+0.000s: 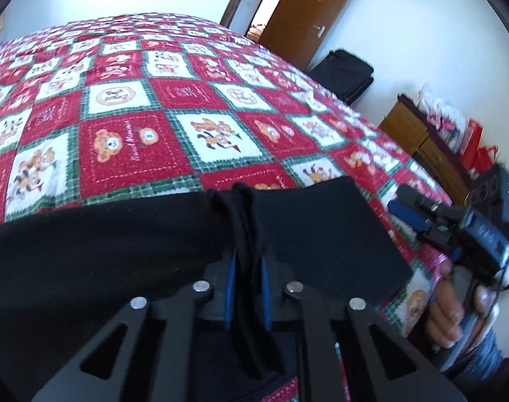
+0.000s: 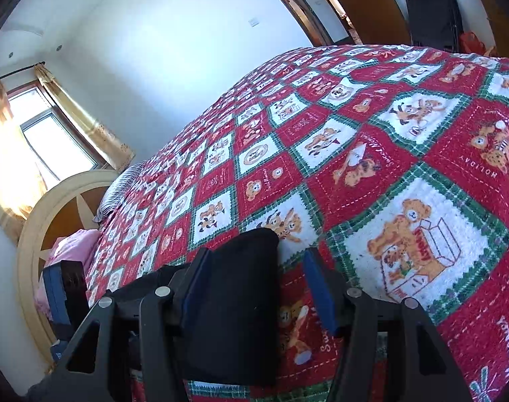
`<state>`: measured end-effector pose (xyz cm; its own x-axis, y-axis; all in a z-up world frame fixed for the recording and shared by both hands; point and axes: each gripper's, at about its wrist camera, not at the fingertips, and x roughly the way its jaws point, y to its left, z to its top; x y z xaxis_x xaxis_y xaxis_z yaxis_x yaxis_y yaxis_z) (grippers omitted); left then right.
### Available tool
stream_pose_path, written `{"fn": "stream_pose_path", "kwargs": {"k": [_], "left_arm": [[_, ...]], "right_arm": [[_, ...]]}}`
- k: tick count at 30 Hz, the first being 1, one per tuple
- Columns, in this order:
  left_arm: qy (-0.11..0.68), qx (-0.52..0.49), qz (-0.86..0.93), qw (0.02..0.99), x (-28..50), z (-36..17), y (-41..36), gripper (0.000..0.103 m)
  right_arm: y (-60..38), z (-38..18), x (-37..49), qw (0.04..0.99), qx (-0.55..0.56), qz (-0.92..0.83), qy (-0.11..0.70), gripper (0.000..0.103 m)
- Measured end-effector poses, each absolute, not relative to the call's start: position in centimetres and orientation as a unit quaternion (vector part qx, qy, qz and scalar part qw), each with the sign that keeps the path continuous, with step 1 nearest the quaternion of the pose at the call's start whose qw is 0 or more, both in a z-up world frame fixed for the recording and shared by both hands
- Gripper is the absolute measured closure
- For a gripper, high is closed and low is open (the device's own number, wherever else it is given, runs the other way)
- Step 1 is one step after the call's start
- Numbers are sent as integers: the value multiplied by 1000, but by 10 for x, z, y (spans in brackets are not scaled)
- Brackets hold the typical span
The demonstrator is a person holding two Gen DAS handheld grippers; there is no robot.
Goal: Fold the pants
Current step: 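Close the left gripper on the folded pants edge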
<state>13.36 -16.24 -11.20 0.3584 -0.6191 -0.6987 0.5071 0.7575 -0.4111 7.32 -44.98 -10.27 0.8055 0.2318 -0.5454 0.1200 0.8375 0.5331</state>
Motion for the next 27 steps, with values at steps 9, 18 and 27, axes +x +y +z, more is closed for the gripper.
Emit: {"fn": "stream_pose_path", "kwargs": {"k": [9,18,27], "left_arm": [[423,-98,-359,826,123,-91,-137,91],[417,-164,-335,829,128,-81,-85,92],[435,-226,-302,817,131,-102,-43,92]], "right_arm": [[-435,-104,72,911,260,50,317,44],[-412,-100,68,924,208,62,315,44],[-391,-98,65,933,164,76,312,44]]}}
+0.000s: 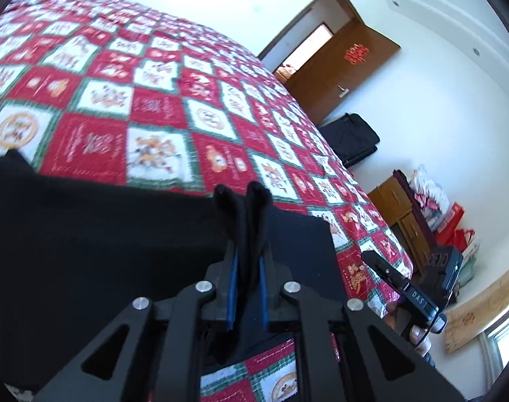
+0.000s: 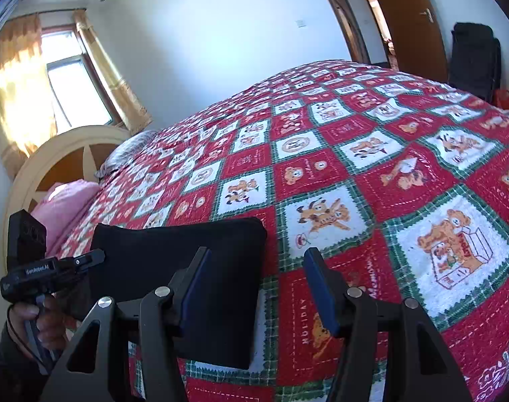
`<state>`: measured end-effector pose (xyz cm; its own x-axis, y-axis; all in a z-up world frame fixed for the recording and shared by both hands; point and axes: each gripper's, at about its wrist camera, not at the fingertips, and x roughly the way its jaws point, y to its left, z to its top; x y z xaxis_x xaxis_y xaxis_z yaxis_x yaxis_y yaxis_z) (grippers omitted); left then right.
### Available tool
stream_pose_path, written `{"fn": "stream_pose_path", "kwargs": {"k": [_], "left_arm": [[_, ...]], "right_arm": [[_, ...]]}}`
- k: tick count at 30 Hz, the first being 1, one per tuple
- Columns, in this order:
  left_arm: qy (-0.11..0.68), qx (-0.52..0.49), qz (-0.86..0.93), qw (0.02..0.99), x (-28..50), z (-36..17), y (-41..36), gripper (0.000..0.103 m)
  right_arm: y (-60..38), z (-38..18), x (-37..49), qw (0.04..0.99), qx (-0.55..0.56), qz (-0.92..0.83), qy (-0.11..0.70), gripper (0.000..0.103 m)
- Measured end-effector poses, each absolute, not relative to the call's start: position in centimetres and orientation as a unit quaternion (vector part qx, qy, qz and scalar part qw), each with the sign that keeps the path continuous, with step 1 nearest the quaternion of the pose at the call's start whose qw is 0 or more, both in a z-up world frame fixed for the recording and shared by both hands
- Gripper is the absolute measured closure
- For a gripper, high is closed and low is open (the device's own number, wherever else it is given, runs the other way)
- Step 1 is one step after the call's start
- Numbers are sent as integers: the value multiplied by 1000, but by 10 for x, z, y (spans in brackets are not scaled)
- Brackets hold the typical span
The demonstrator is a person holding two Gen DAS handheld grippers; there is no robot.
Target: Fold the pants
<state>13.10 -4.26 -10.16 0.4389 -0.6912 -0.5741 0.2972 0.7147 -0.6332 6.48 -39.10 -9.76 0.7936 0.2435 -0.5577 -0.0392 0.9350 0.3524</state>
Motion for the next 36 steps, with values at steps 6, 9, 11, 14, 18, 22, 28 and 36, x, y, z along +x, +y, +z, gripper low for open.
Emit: {"fn": "stream_pose_path", "kwargs": {"k": [6,9,11,14,18,22,28,36], "left_arm": [[444,-252,-281,813,136,-114,-27,92],[442,-257,-274,815,136,-116,-19,92],[442,-258,-269,816,136,-117,-15,92],[439,-265,-267,816,135,-115,-7,92],[444,-253,-254,821,134,-117,-4,92],[461,-243,-233,821,141,-136,-3,91],[453,-229,-237,828,137,-138,-3,84],[379,-147,-197,892,114,-109,-2,50]], "right_arm": [[-366,-95,59,937,115,110,310,44],[-348,-95,55,938,81,135,308,44],[-336,-95,51,938,57,158,304,44],[-319,-95,44,932,30,194,305,44],[-304,-102,41,922,11,224,317,44],[-300,-121,55,902,7,215,375,44],[-301,-134,62,891,1,207,404,44],[-308,-95,73,923,15,167,345,44]]}}
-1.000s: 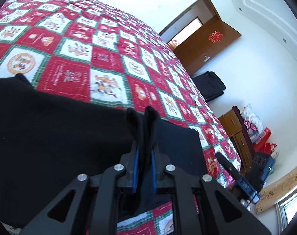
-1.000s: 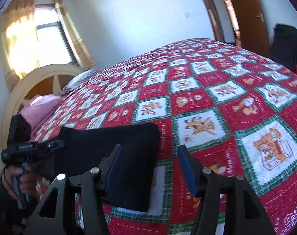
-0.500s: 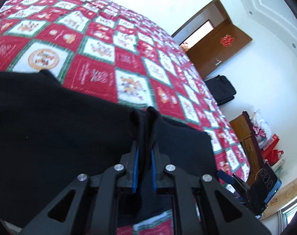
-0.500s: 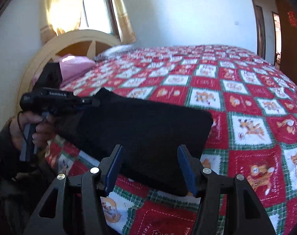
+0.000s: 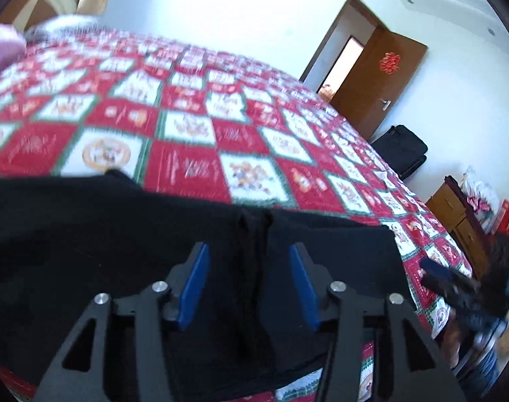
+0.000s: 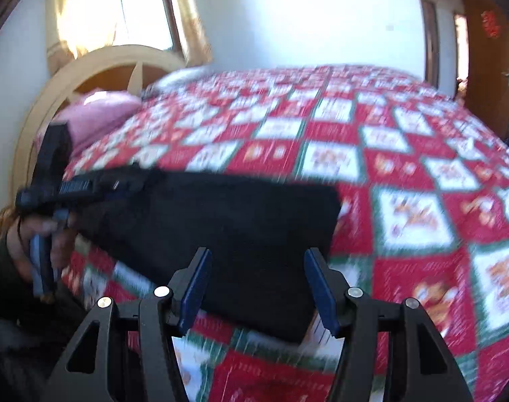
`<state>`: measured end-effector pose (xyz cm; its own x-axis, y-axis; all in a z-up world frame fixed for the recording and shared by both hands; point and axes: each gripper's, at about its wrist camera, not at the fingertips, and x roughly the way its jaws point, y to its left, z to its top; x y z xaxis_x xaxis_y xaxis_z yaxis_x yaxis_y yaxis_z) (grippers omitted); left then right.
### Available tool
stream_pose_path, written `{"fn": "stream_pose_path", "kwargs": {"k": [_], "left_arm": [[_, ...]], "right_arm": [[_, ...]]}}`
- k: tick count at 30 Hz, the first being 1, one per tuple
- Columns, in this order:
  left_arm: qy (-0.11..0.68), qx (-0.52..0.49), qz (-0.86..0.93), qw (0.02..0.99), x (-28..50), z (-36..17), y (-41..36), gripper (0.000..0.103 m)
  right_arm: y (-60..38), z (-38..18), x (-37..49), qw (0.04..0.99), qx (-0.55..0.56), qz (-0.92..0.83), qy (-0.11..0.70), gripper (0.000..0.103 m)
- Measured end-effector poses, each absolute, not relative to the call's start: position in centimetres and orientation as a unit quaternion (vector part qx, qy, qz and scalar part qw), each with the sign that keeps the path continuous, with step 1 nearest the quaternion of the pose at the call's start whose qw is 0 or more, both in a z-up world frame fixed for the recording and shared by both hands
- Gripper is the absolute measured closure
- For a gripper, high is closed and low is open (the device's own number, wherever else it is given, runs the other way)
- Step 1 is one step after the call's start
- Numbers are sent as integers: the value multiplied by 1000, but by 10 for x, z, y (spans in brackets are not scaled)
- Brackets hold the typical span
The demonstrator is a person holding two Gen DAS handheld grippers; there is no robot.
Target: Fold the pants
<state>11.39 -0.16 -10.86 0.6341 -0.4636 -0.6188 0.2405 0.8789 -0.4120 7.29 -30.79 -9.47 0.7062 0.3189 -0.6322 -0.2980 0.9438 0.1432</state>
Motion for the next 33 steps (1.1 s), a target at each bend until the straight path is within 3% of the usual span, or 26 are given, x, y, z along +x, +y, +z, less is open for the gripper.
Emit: {"fn": "stream_pose_path", "kwargs": {"k": [3,6,12,22,30,33], "left_arm": [[357,-113,-206,904,106,-100,-15,49],[353,-80,-221,906,103,-102,-33,38],[375,-19,-198,905,113,-133,-51,37],[379,-27,-192,905,108,-131,-38,36],[373,-21,-196,907,106,-134,-39,35],[374,-27,-199,906,106,-133,-36,35]], "right_arm": [[-305,-92,99,921,35,166,350,44],[-296,-105,134,901,49,190,388,44],[-306,-125,165,893,64,167,414,44],[-326,-102,106,892,119,187,394,44],[-292,-134,68,882,8,188,432,43],[-293,-130,70,882,18,176,437,43]]}}
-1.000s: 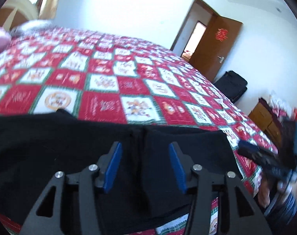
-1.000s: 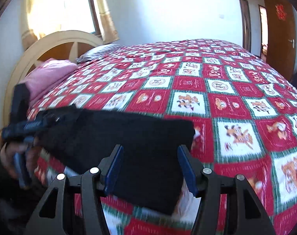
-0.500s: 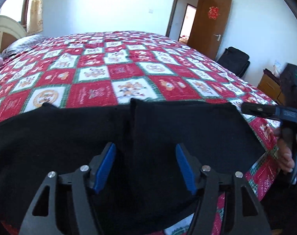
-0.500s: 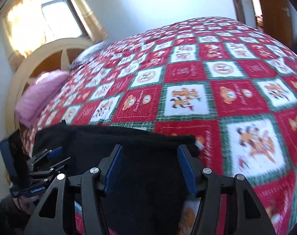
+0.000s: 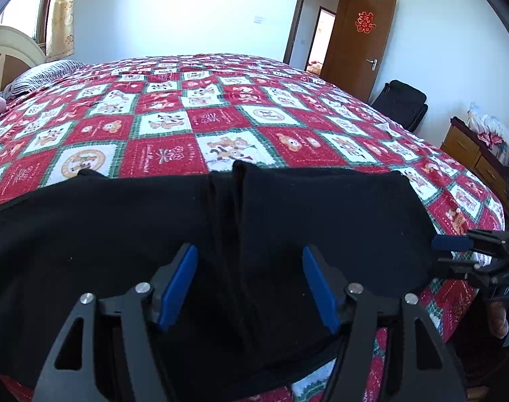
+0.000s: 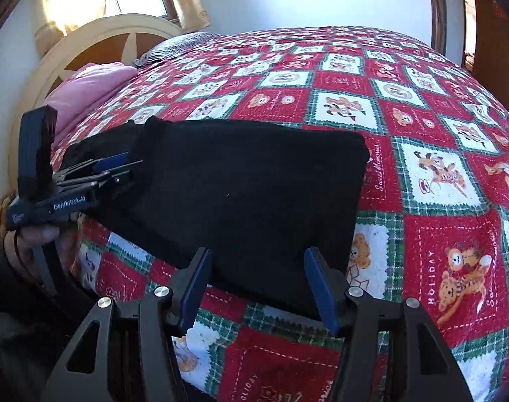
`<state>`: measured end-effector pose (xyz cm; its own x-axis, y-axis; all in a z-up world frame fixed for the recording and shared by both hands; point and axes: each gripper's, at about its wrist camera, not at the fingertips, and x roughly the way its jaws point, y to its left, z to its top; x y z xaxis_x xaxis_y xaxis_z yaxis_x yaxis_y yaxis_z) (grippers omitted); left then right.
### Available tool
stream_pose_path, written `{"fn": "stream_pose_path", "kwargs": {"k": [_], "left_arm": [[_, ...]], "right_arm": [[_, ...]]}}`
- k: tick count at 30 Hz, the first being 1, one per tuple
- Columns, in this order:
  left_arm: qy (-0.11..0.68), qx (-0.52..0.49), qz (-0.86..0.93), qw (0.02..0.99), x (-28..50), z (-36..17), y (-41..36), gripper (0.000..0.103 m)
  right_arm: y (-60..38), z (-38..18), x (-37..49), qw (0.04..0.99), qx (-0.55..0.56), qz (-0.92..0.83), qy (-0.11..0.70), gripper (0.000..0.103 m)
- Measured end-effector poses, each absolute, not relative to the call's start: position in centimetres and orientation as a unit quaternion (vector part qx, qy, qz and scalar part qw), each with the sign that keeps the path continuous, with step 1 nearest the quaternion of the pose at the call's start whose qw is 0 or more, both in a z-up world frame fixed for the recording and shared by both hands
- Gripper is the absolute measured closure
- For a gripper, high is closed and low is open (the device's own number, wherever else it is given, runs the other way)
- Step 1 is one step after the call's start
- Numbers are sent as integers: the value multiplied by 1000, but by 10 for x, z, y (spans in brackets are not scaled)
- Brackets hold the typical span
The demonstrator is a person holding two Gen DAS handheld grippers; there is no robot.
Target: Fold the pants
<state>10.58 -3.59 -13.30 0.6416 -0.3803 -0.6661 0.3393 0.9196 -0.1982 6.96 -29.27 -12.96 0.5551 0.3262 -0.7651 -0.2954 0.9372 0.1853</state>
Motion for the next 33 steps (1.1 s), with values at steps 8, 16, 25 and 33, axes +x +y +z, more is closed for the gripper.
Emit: {"fn": "stream_pose_path", "kwargs": {"k": [8,16,25,33], "left_arm": [[376,-43,-201,904,104,-130,-29,34],[369,-60,-171,912,101,-129,-5,16],[365,-72,-153,915,100,-128,14,12],[353,-61,-115,926,103,-114,48,9]], "right_arm": [[-251,-100,76,905,-7,182,385,44],[-195,-113,102,908,-69,160,381,44],[-164,-140,77,895,-143,181,382,44],[-160,-118,76,899,-118,224,358,44]]}}
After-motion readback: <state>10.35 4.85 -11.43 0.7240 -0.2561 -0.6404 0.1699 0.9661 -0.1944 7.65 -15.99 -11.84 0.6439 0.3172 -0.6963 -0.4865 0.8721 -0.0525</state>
